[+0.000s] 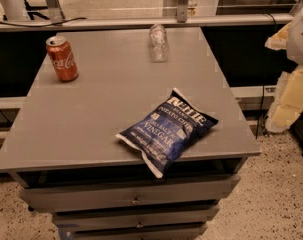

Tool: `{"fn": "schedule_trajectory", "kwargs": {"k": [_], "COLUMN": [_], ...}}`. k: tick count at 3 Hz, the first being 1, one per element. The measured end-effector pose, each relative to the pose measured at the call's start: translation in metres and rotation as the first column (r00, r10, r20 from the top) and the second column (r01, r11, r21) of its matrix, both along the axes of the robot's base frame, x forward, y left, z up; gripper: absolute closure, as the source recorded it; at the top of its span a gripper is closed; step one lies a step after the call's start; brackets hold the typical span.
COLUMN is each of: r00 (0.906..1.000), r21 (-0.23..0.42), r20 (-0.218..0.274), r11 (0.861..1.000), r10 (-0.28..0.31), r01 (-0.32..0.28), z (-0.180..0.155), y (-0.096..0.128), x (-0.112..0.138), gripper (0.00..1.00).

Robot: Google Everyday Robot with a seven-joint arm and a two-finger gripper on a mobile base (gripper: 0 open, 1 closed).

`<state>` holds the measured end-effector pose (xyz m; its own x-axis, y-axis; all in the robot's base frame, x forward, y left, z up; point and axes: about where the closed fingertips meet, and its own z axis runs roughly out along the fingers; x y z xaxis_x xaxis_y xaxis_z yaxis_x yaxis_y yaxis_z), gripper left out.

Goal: Knock coke can over

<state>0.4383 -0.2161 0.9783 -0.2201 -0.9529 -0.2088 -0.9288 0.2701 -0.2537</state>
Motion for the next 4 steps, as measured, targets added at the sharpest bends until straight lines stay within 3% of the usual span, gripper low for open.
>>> {"fn": "schedule_trajectory", "kwargs": {"k": [1,2,3,4], "r00": [1.0000,0.9996,0.9969,0.9930], "r21": [0.000,0.082,0.254,0.424], "r20": [0.000,0.019,0.050,0.083], "r11": [1.000,0.996,0.965,0.899], "r10": [0.000,0.019,0.061,0.084], "r01": [0.000,-0.020,-0.071,-0.111], "z": [0.000,-0.011,-0.026,-0.032], "y": [0.000,0.022,0.078,0.139], "x": [0.000,0.007,0.031,0.060], "gripper": [0.00,0.00,0.00,0.00]}}
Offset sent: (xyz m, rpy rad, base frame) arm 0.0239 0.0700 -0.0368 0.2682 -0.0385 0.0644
